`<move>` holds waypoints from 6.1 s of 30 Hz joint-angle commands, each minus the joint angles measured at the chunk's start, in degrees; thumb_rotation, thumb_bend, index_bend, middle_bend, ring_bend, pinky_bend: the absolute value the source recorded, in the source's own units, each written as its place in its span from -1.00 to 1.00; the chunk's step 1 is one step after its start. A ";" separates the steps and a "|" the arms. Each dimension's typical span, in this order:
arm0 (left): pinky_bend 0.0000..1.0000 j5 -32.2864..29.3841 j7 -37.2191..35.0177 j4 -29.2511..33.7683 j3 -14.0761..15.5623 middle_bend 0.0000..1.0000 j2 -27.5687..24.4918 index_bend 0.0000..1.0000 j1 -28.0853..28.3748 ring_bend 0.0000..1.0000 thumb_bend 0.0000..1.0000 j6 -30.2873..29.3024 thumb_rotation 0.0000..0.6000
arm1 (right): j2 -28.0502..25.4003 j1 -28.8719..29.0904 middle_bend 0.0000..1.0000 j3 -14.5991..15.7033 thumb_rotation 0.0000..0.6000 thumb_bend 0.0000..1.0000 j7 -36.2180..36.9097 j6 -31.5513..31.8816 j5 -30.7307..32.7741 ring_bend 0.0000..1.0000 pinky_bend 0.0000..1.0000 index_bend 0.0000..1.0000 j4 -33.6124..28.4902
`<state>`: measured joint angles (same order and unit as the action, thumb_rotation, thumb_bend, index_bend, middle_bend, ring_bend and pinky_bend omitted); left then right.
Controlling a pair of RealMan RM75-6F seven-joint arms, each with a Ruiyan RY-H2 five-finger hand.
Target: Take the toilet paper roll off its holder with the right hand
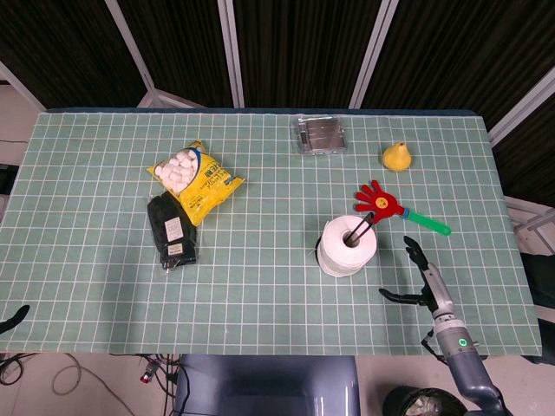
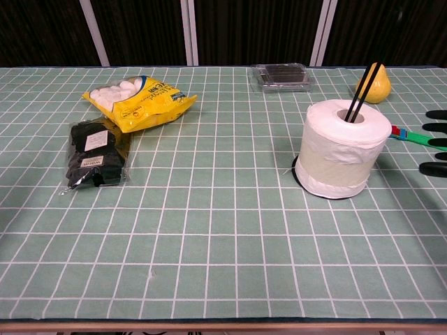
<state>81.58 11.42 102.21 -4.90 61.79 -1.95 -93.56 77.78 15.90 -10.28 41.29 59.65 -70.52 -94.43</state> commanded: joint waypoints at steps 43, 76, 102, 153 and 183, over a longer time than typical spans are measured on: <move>-1.00 -0.56 1.20 -0.17 0.04 -1.00 0.34 -0.75 0.31 -1.00 -0.77 0.68 1.00 | 21.67 7.33 -0.98 -7.07 1.00 -1.00 -9.80 0.59 5.25 -1.00 -1.00 -1.00 15.09; -1.00 -0.52 1.17 -0.01 0.27 -1.00 0.13 -0.74 0.26 -1.00 -0.77 0.84 1.00 | 19.11 9.03 -0.51 -14.51 1.00 -1.00 -10.98 0.93 7.42 -0.63 -1.00 -0.39 10.69; -1.00 -0.08 2.12 0.19 0.52 -1.00 0.59 -0.74 0.30 -1.00 -0.77 0.74 1.00 | -18.50 8.66 -0.51 -28.18 1.00 -1.00 -16.02 -8.41 20.02 -0.63 -1.00 -0.39 -17.99; -1.00 -0.20 1.29 0.22 0.30 -1.00 0.34 -0.73 0.31 -1.00 -0.77 0.74 1.00 | -10.24 -1.85 -0.51 0.85 1.00 -1.00 21.45 -4.33 -24.09 -0.63 -1.00 -0.37 -0.90; -1.00 -0.26 1.86 0.10 0.47 -1.00 0.57 -0.73 0.71 -1.00 -0.77 1.43 1.00 | 6.65 2.74 -1.00 1.35 1.00 -1.00 5.30 -1.14 -10.65 -1.00 -1.00 -1.00 6.26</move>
<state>81.31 13.27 102.30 -4.44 62.36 -1.24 -92.13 84.67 18.46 -9.17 46.34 58.67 -80.92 -88.07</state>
